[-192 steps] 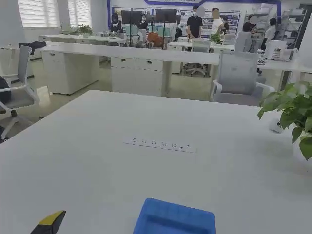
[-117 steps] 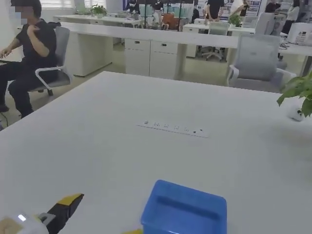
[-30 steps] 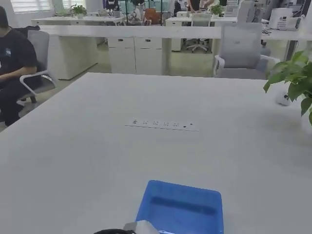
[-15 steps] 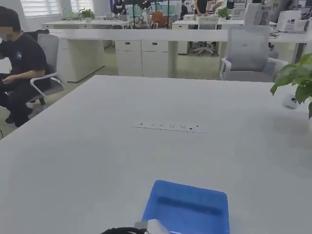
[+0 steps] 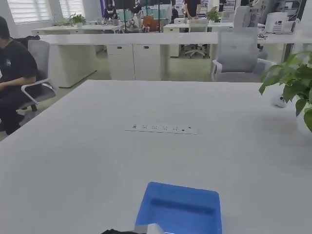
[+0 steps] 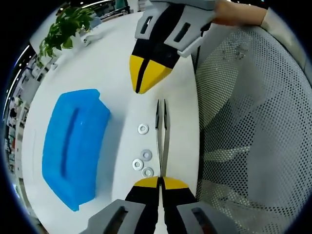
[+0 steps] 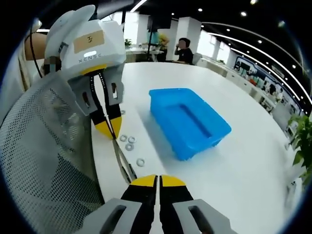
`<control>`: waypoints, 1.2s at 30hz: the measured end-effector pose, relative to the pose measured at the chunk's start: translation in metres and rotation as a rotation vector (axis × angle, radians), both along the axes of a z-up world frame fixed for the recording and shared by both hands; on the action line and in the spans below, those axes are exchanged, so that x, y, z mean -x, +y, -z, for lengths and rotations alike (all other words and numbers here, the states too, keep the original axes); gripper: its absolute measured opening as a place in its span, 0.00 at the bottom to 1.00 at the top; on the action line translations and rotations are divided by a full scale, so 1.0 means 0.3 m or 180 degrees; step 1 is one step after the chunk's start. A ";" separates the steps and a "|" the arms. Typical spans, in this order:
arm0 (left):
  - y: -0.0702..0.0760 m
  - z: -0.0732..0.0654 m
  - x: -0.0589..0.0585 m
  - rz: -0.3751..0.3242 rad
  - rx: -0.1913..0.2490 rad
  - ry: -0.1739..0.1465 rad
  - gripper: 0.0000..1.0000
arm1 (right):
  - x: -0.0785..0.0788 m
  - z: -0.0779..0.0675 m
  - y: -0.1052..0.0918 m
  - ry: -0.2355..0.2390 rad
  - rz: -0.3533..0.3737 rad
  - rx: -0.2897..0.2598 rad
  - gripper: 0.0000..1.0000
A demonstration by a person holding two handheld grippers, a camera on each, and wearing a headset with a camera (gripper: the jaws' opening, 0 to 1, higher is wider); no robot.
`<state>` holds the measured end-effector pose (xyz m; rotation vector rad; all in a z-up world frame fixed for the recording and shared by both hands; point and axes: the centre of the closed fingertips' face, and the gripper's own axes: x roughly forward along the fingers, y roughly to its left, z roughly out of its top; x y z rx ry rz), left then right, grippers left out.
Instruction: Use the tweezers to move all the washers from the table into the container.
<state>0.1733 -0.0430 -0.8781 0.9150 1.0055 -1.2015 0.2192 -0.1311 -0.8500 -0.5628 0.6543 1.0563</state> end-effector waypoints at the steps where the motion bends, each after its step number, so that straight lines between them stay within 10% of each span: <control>1: 0.002 -0.005 0.005 -0.0020 0.0025 -0.0002 0.00 | -0.003 -0.003 -0.004 -0.0015 0.0011 0.0001 0.00; 21: -0.010 -0.247 0.030 -0.0714 0.1175 -0.0210 0.00 | -0.011 -0.010 -0.004 0.0129 0.0187 -0.0217 0.00; 36: -0.028 -0.303 0.038 -0.0281 0.1009 -0.0343 0.00 | 0.100 -0.017 0.101 0.0236 -0.0462 -0.0343 0.05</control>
